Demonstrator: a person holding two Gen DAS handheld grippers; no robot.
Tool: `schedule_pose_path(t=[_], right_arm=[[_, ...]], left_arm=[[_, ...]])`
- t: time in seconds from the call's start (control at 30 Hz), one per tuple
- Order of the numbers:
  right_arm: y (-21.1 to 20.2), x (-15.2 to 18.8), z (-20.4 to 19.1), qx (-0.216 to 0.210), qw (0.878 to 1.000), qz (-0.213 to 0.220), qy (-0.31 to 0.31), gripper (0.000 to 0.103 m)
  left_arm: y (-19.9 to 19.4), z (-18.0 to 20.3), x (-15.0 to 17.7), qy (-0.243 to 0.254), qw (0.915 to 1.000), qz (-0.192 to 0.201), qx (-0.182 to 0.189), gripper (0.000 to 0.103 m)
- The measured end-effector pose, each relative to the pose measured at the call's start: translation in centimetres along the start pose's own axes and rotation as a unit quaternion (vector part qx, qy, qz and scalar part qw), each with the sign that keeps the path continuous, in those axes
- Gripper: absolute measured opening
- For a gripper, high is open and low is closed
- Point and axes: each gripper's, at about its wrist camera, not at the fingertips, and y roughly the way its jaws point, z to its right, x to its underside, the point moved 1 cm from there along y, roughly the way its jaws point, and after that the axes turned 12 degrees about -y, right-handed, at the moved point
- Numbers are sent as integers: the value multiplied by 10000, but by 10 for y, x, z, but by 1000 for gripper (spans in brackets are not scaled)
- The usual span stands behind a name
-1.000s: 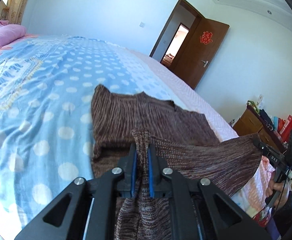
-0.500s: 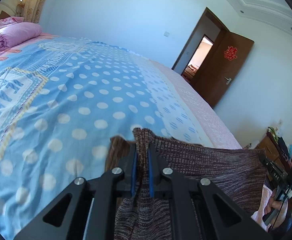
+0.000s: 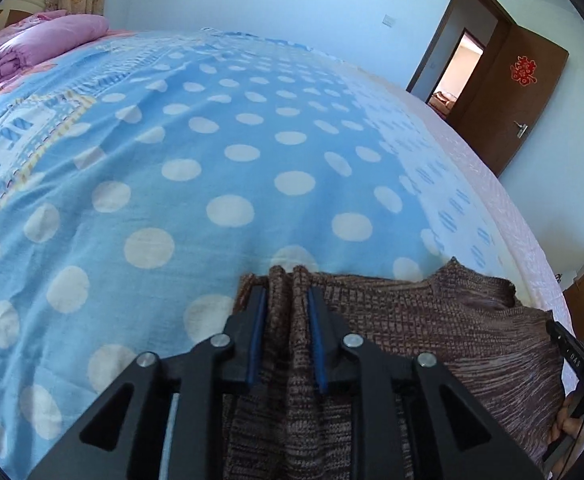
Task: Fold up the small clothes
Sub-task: 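Open both tools and release the folded sweater onto the bed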
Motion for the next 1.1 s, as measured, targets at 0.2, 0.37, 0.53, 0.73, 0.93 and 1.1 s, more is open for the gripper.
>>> schedule_pose_path(t=[0.2, 0.37, 0.53, 0.73, 0.93, 1.1], right_arm=[[-78, 36, 54, -311, 9967, 192, 727, 31], [-128, 97, 43, -875, 9936, -121, 706, 44], [-141, 144, 21, -1087, 9902, -325, 816, 63], [-127, 144, -9, -880, 9940, -567, 325, 51], [-137, 134, -4, -1219, 9900, -643, 285, 10], [-146, 130, 16, -1164, 9906, -636, 330, 8]], left_arm=[[-45, 3, 22, 426, 9986, -96, 292, 58], [-94, 1, 73, 794, 9964, -10, 295, 64], [-114, -22, 109, 198, 9990, -74, 392, 75], [-105, -29, 129, -220, 9992, -191, 277, 78], [-101, -25, 124, -151, 9993, -283, 212, 19], [-115, -42, 108, 112, 9995, -288, 19, 9]])
